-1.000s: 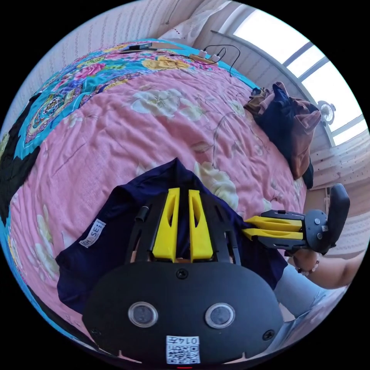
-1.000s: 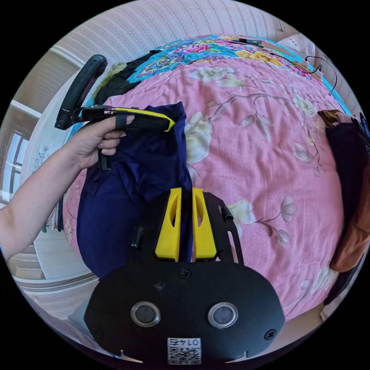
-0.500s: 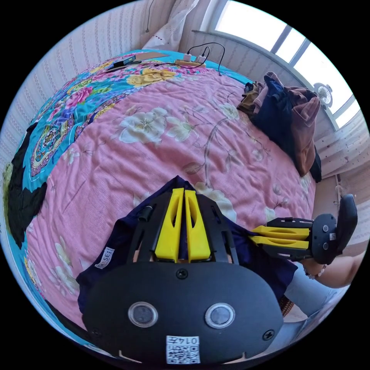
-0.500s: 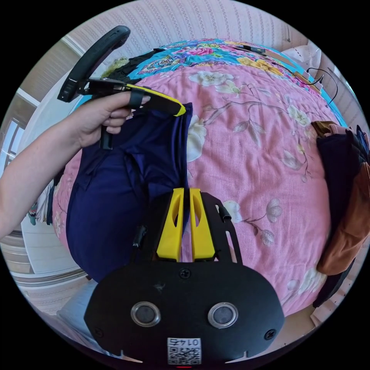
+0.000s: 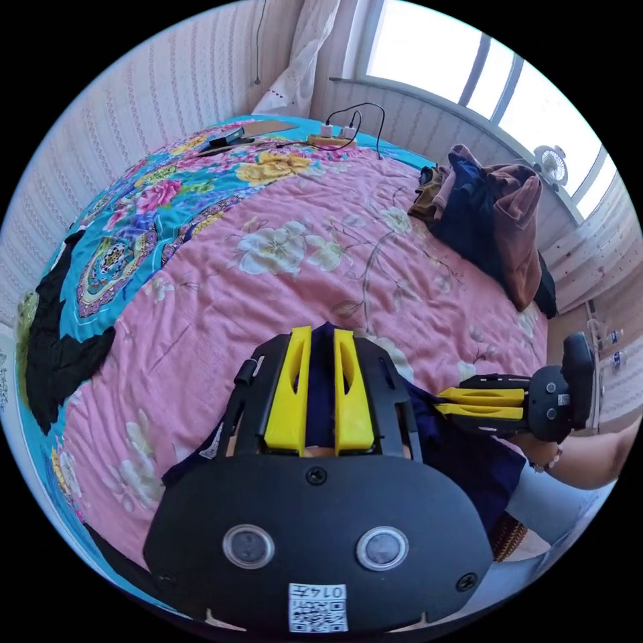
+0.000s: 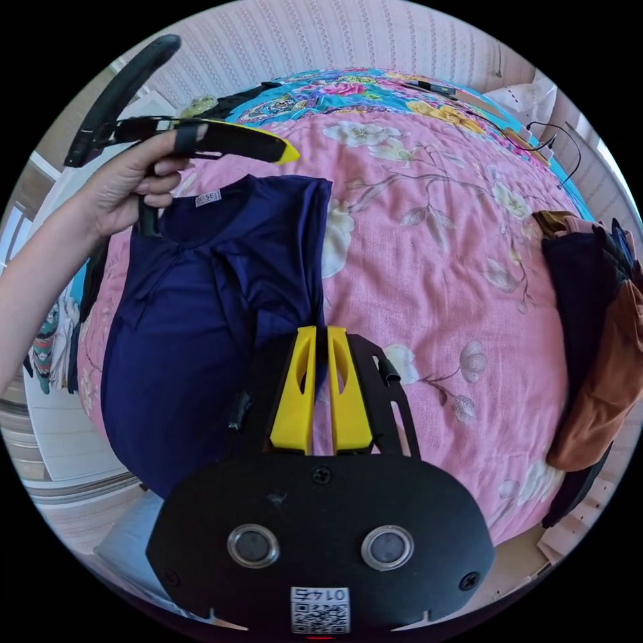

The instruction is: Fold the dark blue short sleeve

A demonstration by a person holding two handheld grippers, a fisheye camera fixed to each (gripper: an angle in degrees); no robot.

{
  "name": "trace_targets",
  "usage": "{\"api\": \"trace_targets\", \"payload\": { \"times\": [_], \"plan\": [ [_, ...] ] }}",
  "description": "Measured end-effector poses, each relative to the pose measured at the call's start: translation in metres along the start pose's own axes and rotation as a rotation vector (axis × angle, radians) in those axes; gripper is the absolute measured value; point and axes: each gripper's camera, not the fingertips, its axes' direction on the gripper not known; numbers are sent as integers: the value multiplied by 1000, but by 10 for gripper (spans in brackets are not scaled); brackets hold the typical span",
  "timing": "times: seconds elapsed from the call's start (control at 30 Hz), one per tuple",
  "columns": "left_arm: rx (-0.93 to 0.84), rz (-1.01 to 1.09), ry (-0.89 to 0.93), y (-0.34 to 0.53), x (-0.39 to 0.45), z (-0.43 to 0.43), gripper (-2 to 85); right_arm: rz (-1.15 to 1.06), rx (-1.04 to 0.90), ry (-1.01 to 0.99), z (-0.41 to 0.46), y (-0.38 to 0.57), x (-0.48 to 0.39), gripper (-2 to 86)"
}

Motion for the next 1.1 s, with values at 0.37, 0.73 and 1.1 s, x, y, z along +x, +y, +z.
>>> {"api": "trace_targets", "payload": {
  "times": [0.37, 0.73, 1.1],
  "plan": [
    [73, -421, -46, 172, -116, -98, 80, -51, 15, 75, -17, 0, -6, 92],
    [89, -620, -109, 281, -173, -125, 132, -45, 174, -172, -46, -55, 42, 104],
    [-30, -736, 4, 325, -199, -103, 19, 14, 4, -250, 18, -124, 88, 35]
  ]
}}
